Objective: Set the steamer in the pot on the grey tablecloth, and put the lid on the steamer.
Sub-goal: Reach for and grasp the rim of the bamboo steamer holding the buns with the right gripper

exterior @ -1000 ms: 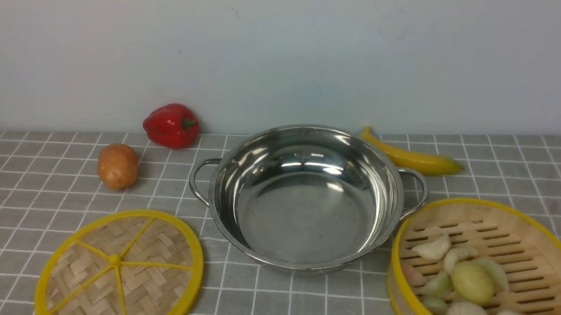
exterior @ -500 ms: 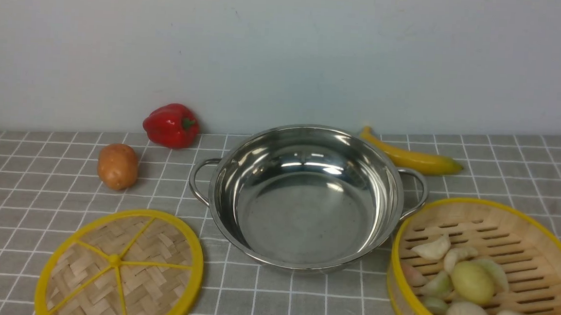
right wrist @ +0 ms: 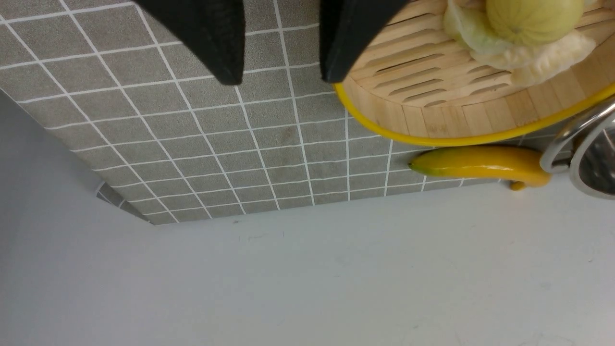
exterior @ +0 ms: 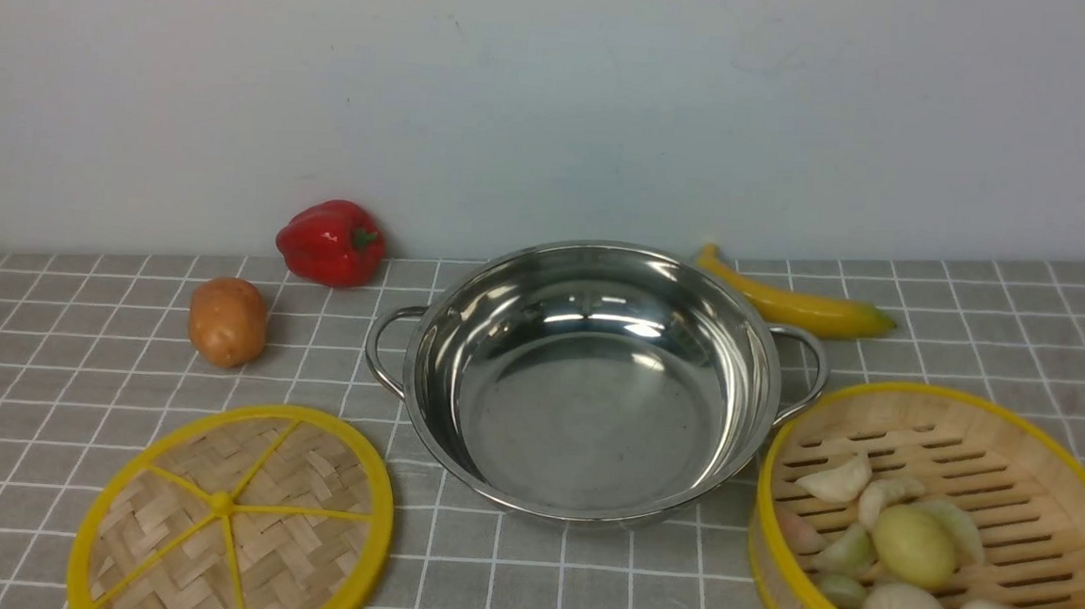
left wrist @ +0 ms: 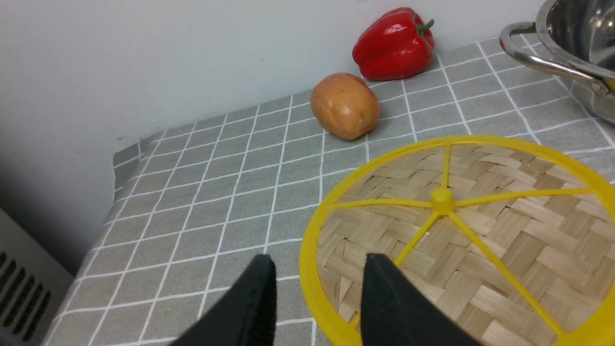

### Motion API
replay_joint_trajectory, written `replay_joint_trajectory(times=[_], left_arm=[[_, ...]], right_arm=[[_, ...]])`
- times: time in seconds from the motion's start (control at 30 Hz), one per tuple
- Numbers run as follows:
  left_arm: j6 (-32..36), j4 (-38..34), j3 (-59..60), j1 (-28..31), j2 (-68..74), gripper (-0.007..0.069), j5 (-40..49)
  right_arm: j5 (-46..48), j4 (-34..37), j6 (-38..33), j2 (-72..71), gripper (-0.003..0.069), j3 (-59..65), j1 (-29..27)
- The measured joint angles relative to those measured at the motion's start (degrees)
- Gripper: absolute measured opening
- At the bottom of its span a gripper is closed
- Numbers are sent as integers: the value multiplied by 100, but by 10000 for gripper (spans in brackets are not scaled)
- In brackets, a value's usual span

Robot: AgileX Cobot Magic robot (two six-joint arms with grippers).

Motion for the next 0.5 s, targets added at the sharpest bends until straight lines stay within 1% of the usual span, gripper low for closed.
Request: replay_joint_trajectory(times=[0.07,0.13,0.17,0.23,0.27,0.3,0.33,0.37,0.4,0.43,0.5], left_arm=[[-6,29,0,0,0,243,0],[-92,-228,0,0,0,243,0],[-261,-658,0,0,0,243,0],[-543,-1270,0,0,0,243,0],[-698,-1733,0,0,0,243,0],[-734,-1835,0,0,0,243,0],[-1055,-2687,0,0,0,243,8],[-1096,-2799,0,0,0,243,15],[-1381,-3684,0,0,0,243,34],[-1561,-4414,0,0,0,243,41],[-1680,-5116,0,0,0,243,46]], right_arm=[[0,0,0,0,243,0,0],[0,350,59,0,243,0,0],[0,859,223,0,243,0,0],[0,1548,462,0,243,0,0],[0,1802,549,0,243,0,0],[0,1973,610,0,243,0,0],[0,2578,796,0,243,0,0],[0,2743,841,0,243,0,0],[0,3367,997,0,243,0,0],[0,3776,1075,0,243,0,0],[-5,4212,1125,0,243,0,0]])
